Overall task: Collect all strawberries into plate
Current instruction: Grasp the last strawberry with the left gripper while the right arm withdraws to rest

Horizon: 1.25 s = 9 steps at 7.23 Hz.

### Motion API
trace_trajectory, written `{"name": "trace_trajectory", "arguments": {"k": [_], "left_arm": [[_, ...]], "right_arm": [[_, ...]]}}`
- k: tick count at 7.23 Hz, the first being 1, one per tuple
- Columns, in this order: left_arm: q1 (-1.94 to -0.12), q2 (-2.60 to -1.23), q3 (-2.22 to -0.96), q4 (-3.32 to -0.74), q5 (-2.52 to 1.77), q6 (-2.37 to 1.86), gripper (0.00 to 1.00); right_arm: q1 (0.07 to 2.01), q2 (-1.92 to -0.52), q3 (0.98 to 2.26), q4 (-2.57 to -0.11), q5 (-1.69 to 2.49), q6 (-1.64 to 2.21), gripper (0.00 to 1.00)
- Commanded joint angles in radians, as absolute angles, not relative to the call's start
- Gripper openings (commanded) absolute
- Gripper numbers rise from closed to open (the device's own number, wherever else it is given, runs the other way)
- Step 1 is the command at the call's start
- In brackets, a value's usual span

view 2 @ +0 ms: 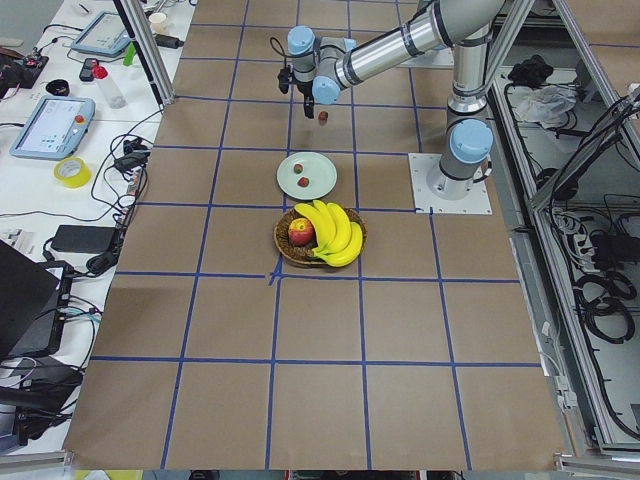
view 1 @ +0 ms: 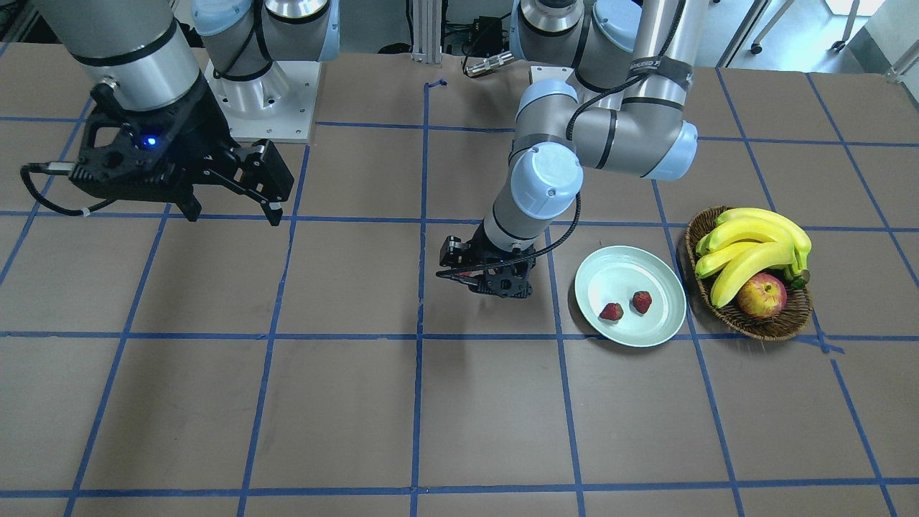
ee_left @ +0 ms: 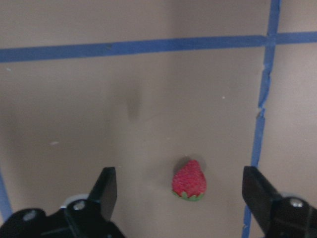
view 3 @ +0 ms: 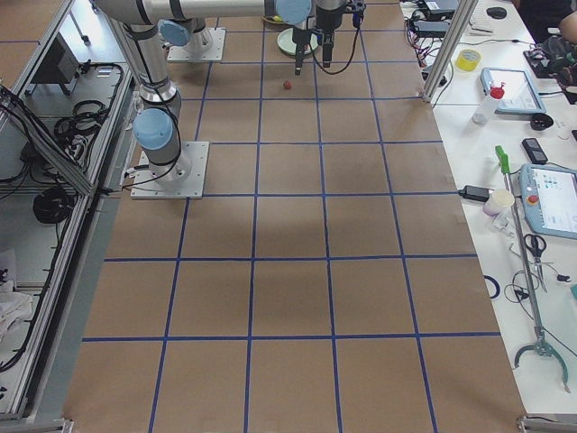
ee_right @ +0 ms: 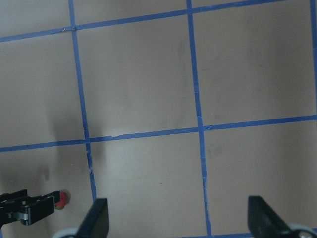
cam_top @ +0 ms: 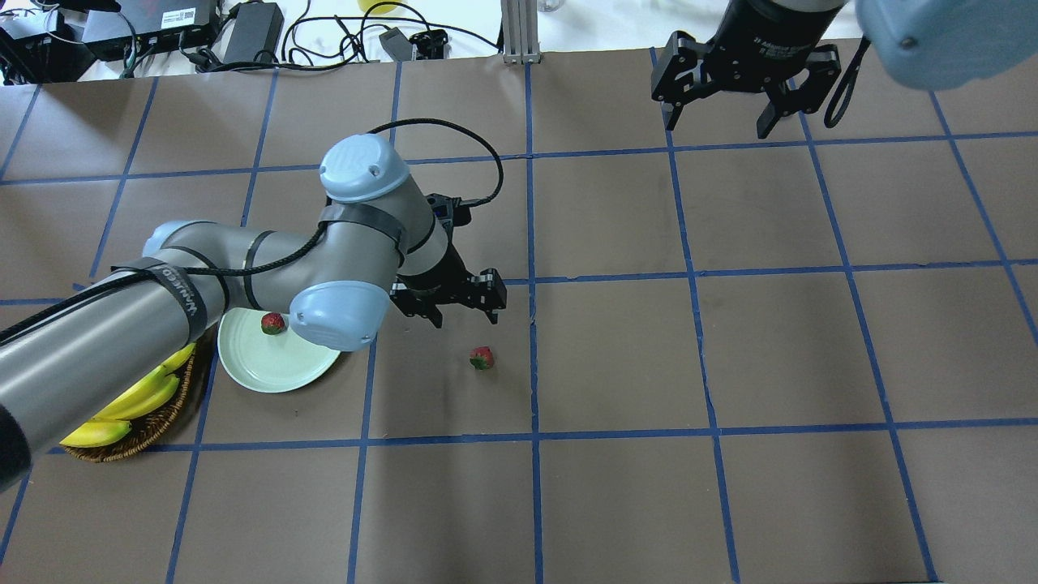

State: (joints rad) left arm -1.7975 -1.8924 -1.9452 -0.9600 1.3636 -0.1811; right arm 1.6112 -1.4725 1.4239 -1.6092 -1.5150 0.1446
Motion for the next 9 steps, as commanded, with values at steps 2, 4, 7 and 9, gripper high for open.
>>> {"name": "trace_trajectory", "arguments": {"k": [2, 4, 7, 9], "left_arm": [[-1.867, -1.962, -1.965, -0.939, 1.361, -0.235, 0.8], [-1.878, -1.959, -1.97, -0.939, 1.445, -0.232, 0.78], [-1.878, -1.954, -1.97, -0.942, 1.479, -0.236, 0.37], [-1.878, -1.947, -1.965, -0.942, 1.483, -0.236, 0.02]], "right_arm": [[1.612, -1.479, 1.407, -1.591, -1.569, 0.144, 1.0], [1.617, -1.48, 1.416, -1.597, -1.569, 0.146, 1.0], [1.617, -1.48, 1.416, -1.598, -1.568, 0.149, 1.0], [1.617, -1.482, 1.41, -1.598, -1.568, 0.152, 1.0]]}}
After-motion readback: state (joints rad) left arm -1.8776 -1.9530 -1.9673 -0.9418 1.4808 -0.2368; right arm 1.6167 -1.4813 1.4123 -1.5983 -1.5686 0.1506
